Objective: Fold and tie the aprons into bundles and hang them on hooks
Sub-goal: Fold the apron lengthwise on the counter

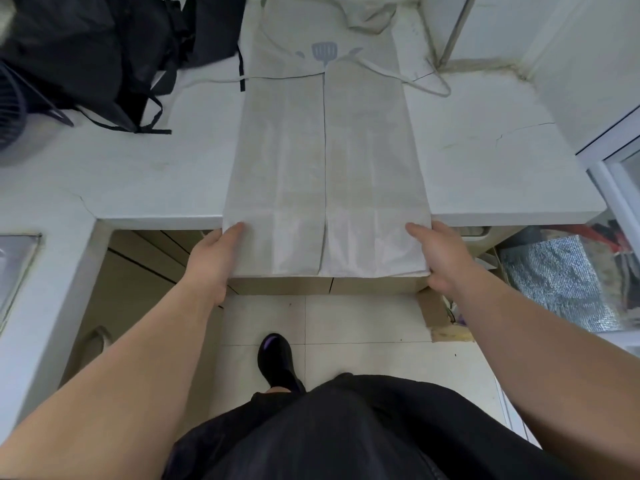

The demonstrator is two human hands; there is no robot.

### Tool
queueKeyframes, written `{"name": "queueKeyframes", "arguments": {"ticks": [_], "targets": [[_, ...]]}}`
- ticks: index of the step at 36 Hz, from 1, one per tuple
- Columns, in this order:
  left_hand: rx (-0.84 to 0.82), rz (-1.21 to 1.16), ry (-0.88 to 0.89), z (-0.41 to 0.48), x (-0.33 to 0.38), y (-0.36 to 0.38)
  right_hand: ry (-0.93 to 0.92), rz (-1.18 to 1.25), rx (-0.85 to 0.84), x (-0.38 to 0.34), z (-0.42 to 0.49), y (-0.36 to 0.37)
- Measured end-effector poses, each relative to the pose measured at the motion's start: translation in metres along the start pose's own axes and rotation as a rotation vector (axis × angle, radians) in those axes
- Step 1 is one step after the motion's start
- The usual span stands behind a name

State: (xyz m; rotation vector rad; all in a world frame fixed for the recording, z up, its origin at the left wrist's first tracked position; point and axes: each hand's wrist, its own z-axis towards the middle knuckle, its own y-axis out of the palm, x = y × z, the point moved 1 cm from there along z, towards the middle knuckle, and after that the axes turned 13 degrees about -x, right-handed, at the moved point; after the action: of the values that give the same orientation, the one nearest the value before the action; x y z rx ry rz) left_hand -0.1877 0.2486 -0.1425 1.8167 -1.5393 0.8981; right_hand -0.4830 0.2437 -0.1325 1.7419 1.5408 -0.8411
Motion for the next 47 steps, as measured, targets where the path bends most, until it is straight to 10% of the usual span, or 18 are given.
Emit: {"name": "queueKeyframes", "arguments": {"ticks": [5,16,26,37,47], "targets": [[0.011,-0.180,-0.006,-0.012,0.014,0.003,-0.040,-0.026,0.086,-0.007,-0.002,0.002],[-0.063,0.338,0.173,-0.017,0.030,-0.014,-0.022,0.043,-0.177,-0.046,-0.032,0.006],[-0.289,-0.109,-0.029,-0.019,0.049,-0.025,0.135,-0.132,-0.340,-0.057,-0.021,-0.006],[-0.030,0.676,0.396,-0.005,0.058,-0.014,-0.348,-0.855,0.112,-0.055,-0.006,-0.003],[-0.041,0.562,0.309,0.016,0.064,-0.017,-0.263,-0.764,0.169,-0.061,0.005,-0.006]]}}
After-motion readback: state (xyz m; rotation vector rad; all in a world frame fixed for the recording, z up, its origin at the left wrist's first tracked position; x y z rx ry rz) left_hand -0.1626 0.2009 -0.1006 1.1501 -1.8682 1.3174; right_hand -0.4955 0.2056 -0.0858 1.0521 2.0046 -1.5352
